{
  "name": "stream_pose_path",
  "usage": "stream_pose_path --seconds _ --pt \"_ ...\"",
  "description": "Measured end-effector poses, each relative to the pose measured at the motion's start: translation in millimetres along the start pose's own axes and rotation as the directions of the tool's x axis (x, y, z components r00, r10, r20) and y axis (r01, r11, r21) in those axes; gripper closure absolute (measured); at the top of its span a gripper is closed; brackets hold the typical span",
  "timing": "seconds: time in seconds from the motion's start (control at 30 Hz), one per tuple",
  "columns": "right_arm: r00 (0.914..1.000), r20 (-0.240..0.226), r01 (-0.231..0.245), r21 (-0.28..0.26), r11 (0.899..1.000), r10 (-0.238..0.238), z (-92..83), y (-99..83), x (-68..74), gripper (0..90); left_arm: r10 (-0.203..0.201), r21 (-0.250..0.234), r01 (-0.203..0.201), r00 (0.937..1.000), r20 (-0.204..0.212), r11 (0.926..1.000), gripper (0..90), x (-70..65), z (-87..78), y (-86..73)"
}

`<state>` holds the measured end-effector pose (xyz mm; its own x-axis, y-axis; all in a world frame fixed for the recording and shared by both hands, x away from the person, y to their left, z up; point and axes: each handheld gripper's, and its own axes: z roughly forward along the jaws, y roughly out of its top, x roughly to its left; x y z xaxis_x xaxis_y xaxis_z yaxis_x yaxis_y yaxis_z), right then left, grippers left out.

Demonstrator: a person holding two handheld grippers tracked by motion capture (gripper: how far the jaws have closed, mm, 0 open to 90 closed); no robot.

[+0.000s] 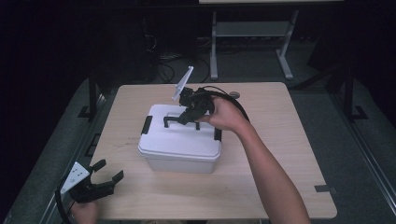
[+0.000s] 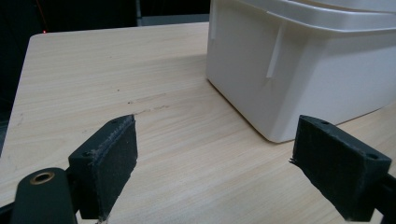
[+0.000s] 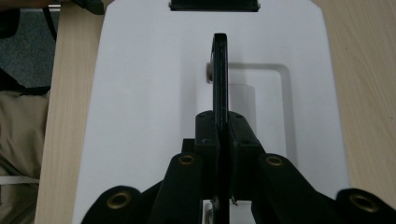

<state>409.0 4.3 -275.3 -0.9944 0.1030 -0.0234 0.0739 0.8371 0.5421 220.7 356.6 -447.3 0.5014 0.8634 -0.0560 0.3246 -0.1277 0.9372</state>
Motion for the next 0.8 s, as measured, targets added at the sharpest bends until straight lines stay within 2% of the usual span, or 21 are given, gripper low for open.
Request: stream_pose_path --seconds 0.8 --pt "0.9991 -0.042 0.003 0.012 1.000 -0.002 12.9 1.6 -6.2 84.0 -0.006 -0.001 0.006 1.0000 -0.004 1.0000 13.0 1.3 -0.8 -0.4"
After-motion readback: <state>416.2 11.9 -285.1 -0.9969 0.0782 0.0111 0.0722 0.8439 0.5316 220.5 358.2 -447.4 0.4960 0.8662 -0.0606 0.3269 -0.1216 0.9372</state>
